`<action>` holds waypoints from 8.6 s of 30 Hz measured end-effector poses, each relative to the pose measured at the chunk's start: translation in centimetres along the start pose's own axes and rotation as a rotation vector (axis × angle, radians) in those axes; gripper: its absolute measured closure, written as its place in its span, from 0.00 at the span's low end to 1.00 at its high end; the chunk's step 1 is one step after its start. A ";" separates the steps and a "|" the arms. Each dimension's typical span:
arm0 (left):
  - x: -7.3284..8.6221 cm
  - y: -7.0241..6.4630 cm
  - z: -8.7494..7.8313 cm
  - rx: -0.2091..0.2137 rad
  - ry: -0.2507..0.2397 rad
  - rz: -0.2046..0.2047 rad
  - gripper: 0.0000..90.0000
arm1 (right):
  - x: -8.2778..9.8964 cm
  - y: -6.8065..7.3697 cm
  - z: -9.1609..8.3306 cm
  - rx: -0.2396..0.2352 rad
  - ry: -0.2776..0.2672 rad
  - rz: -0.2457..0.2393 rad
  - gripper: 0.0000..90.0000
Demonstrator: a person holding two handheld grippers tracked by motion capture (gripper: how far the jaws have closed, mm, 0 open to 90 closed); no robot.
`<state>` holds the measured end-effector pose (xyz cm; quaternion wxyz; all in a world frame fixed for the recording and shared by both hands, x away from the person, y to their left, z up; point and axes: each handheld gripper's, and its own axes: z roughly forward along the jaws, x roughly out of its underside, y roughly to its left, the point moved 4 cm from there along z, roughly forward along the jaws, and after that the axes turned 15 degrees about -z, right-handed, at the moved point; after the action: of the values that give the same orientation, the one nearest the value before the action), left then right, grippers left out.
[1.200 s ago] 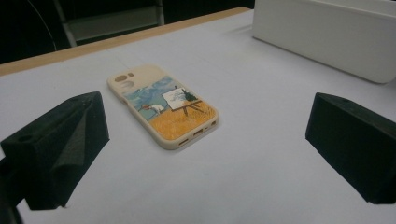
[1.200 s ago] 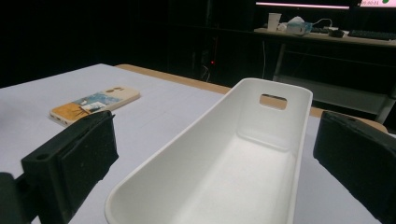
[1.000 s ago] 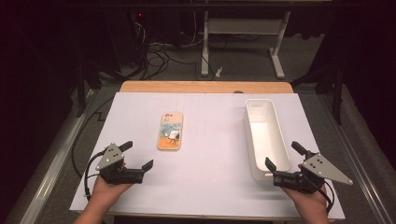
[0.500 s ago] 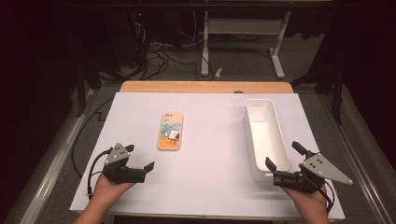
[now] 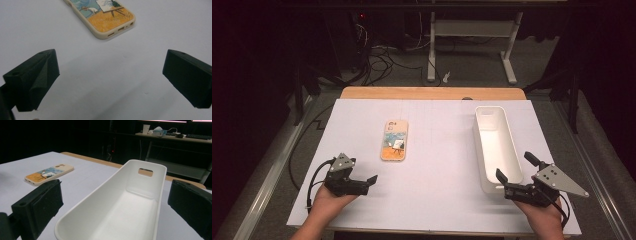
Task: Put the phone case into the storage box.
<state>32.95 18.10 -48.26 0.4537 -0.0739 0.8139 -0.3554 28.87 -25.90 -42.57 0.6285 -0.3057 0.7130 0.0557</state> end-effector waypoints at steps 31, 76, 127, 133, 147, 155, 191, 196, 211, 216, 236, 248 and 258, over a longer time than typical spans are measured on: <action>1.3 -0.5 0.3 -0.009 0.095 -0.022 0.57 | 0.0 0.0 0.0 -0.007 0.000 0.017 0.00; 2.1 -6.5 11.3 -0.027 0.098 0.007 1.00 | -0.8 0.7 0.5 -0.005 -0.013 -0.024 0.00; -2.8 3.4 6.0 -0.227 0.018 -0.063 1.00 | -0.4 0.9 0.7 -0.014 0.002 -0.025 0.00; -3.1 4.7 3.9 -0.191 0.017 -0.103 1.00 | -0.4 0.9 0.7 -0.013 0.003 -0.027 0.00; -3.4 5.8 -1.2 -0.076 -0.019 -0.152 0.95 | -0.4 0.9 0.6 -0.012 0.003 -0.031 0.00; -3.3 5.5 -1.1 -0.055 -0.014 -0.140 0.77 | -0.3 0.6 0.2 -0.005 0.006 -0.025 0.00; -2.3 5.3 -0.2 -0.083 0.063 -0.067 0.00 | -0.2 0.7 0.4 -0.010 0.007 -0.026 0.00; -2.5 5.0 -0.3 -0.079 0.067 -0.070 0.00 | -0.2 0.8 0.4 -0.010 0.012 -0.029 0.00; -6.8 0.6 2.4 -0.112 0.120 -0.050 0.00 | -0.2 0.6 0.2 -0.009 0.000 -0.023 0.00; -7.8 -0.6 3.3 -0.123 0.136 -0.025 0.00 | -0.3 0.6 0.2 -0.011 -0.002 -0.022 0.00; -10.7 -1.3 8.0 -0.182 0.233 0.031 0.00 | -0.3 0.6 0.2 -0.015 -0.010 -0.015 0.00; -8.6 1.3 12.3 -0.278 0.367 0.053 0.00 | 0.0 0.5 0.2 -0.015 -0.005 -0.003 0.00; -7.1 2.4 14.7 -0.330 0.432 0.090 0.01 | 0.2 0.2 0.2 -0.016 -0.007 0.009 0.00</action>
<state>49.15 15.49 -49.89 0.2668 -0.0333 0.9411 -0.2050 28.97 -25.70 -42.91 0.6284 -0.3072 0.7117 0.0653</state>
